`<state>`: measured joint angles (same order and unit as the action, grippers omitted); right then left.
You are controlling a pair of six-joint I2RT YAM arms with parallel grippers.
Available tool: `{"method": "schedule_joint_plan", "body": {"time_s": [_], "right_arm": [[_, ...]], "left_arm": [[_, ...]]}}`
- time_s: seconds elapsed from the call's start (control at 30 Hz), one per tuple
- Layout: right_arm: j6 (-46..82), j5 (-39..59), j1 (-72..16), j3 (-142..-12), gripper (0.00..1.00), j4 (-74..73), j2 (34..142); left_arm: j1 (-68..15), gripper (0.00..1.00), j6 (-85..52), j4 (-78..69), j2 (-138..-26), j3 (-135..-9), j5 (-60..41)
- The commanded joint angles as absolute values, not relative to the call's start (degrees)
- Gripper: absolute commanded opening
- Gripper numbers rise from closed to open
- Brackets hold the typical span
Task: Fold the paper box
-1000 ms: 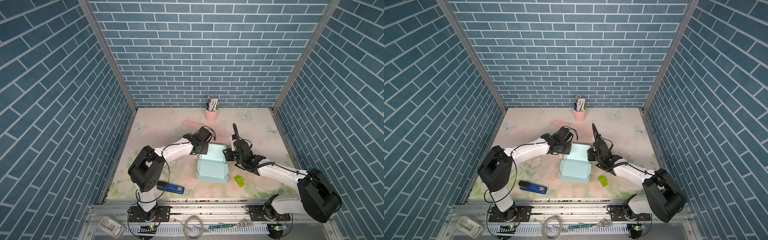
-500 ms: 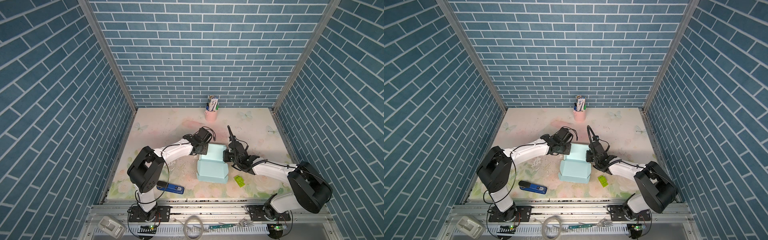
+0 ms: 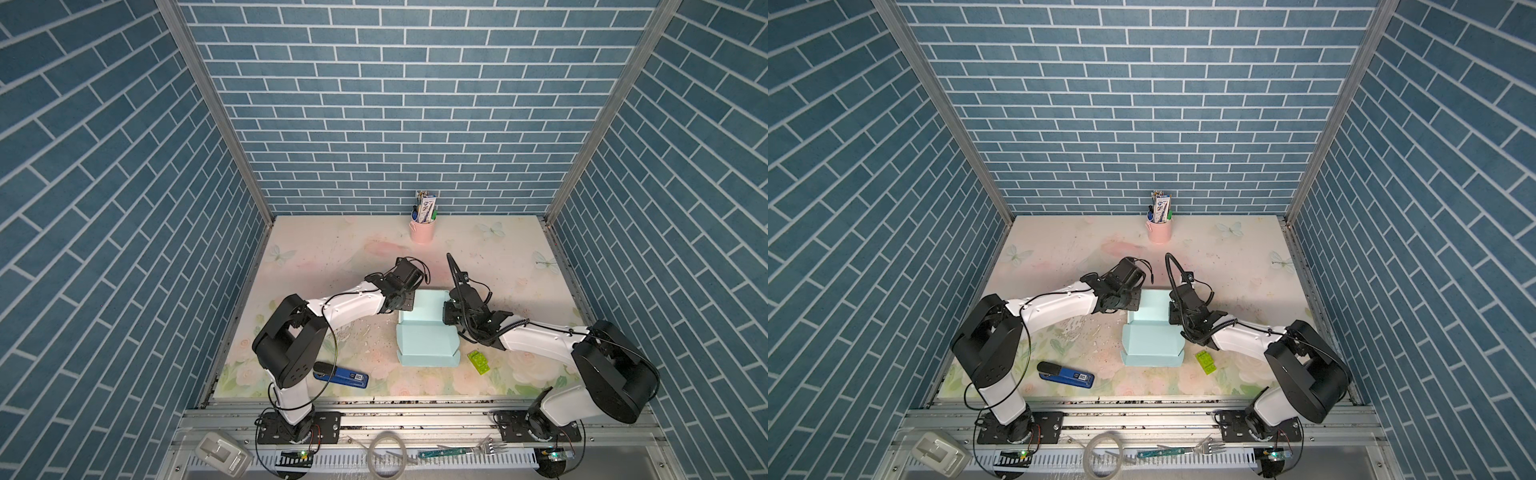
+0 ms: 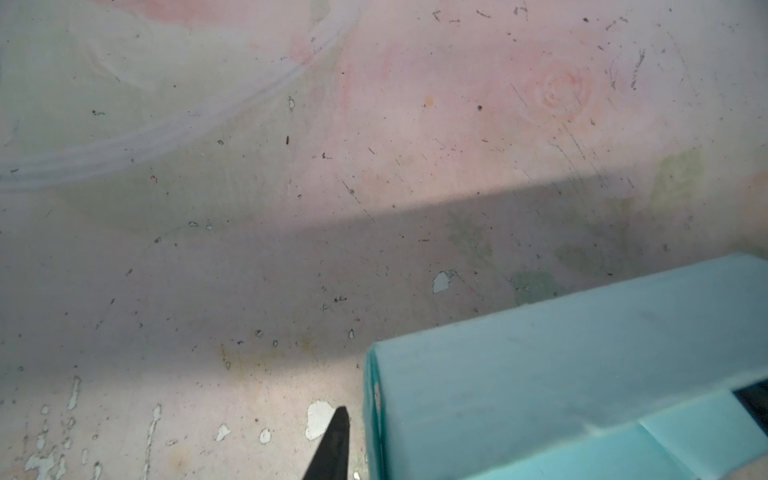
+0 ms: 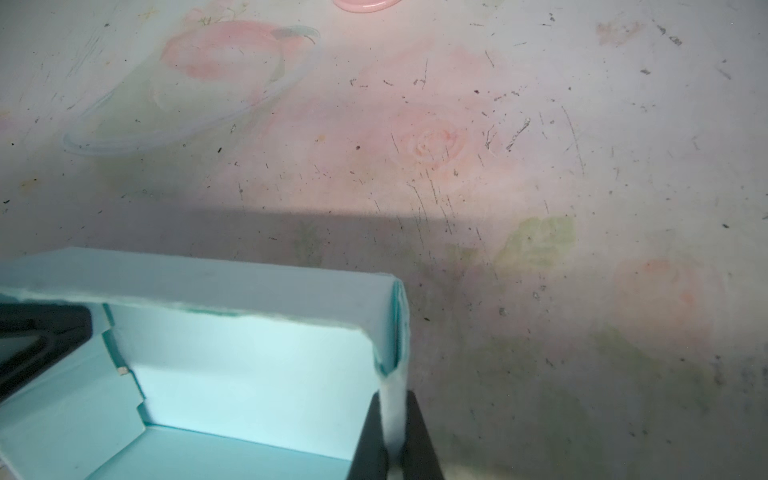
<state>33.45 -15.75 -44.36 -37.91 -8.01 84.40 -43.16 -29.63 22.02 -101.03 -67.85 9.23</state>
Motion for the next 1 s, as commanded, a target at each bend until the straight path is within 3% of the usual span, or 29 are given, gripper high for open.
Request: {"method": "schedule_joint_plan", "body": {"time_s": [0.0,0.2,0.5,0.73,0.97], "right_arm": [[34.7,-17.6,-45.1,-38.2,0.0,-7.3,82.3],[34.6,-18.2,-45.8,-38.0,0.0,-7.3,81.1],[34.8,-19.1,-46.9,-38.4,0.0,-7.3,80.8],[34.8,-22.7,-48.7,-38.4,0.0,-7.3,80.1],[35.0,-26.2,-49.5,-37.9,0.0,-7.7,78.4]], "left_arm": [[-43.4,0.27,-29.9,19.7,-98.9,-66.7,10.4],[-43.4,0.27,-29.3,17.2,-98.2,-65.4,9.6],[-43.5,0.09,-29.9,15.9,-97.9,-63.6,11.9],[-44.4,0.0,-30.6,18.4,-97.8,-63.9,18.9],[-45.4,0.0,-31.6,20.2,-98.0,-63.8,26.5]]}}
